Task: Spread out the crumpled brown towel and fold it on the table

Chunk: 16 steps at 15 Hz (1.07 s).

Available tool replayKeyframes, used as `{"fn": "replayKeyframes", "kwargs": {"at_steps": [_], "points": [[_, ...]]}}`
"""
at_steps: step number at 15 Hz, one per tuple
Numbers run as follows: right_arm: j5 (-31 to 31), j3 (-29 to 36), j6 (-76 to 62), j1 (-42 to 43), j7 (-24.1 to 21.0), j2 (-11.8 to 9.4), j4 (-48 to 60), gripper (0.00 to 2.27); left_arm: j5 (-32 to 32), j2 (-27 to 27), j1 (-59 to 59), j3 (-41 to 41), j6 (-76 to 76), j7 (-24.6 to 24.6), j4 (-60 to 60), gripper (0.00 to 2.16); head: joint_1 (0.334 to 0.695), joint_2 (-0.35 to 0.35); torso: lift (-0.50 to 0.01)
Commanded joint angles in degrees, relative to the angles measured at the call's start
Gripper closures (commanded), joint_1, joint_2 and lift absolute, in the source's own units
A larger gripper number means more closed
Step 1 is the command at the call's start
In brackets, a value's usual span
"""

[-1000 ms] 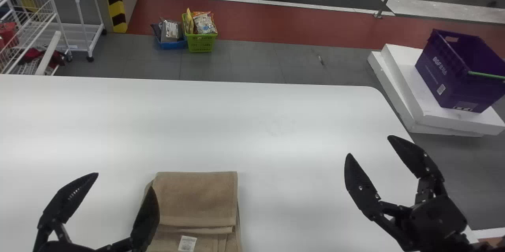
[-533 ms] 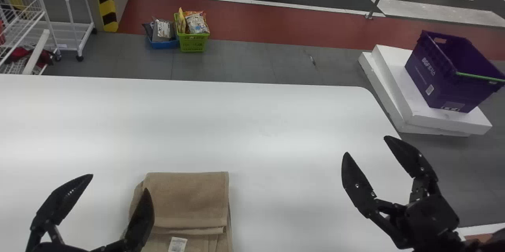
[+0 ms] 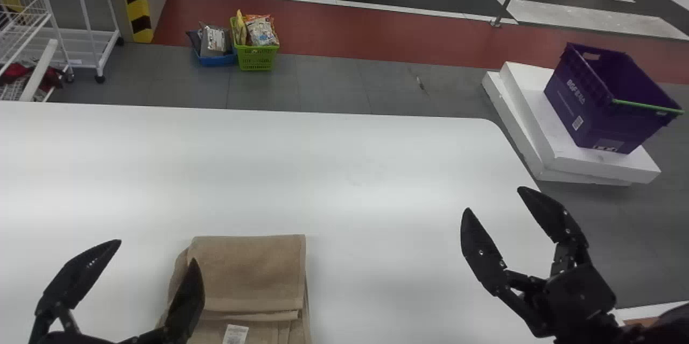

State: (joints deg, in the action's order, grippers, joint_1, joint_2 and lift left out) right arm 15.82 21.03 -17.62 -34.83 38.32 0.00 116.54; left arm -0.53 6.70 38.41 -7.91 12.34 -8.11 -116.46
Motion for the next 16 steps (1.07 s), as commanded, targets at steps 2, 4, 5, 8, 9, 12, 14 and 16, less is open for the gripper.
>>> {"fn": "replayKeyframes", "kwargs": {"at_steps": [2,4,5,8,9,12,14,16], "points": [[0.00,0.15,0.00,0.02,-0.08,0.05,-0.08,0.12,0.00,0.07,0.00,0.00,0.00,-0.24,-0.08,0.12,0.695,-0.245,-0.127],[0.00,0.33,0.00,0.02,-0.08,0.05,0.00,0.12,0.00,-0.02,-0.18,-0.18,-0.35,-0.24,0.00,0.12,0.695,-0.247,-0.127],[0.00,0.42,0.00,0.02,-0.08,0.05,0.00,0.12,0.00,-0.02,-0.35,-0.26,-0.35,-0.24,0.00,0.12,0.695,-0.250,-0.127],[0.26,1.21,0.18,0.11,-0.17,0.05,0.09,0.12,0.00,0.16,-1.23,0.09,-0.88,-0.41,-0.08,0.12,0.695,-0.254,-0.127],[0.35,1.82,0.18,0.37,-0.17,0.05,0.09,0.12,-0.09,0.33,-1.58,0.62,-0.70,-0.50,-0.08,0.12,0.695,-0.257,-0.127],[0.35,5.16,2.81,2.75,-0.17,0.05,-0.08,0.12,0.35,0.51,-2.55,5.27,-0.88,-1.38,-0.88,0.12,0.695,-0.254,-0.127],[1.05,7.71,4.40,4.07,-0.08,0.05,-0.70,0.12,2.37,0.24,-3.17,9.76,-3.34,-3.58,-2.28,0.12,0.695,-0.238,-0.127],[1.14,9.82,4.92,5.12,-0.08,0.05,-1.40,0.12,4.39,0.16,-4.40,14.59,-4.39,-5.42,-2.28,0.12,0.695,-0.227,-0.127]]}}
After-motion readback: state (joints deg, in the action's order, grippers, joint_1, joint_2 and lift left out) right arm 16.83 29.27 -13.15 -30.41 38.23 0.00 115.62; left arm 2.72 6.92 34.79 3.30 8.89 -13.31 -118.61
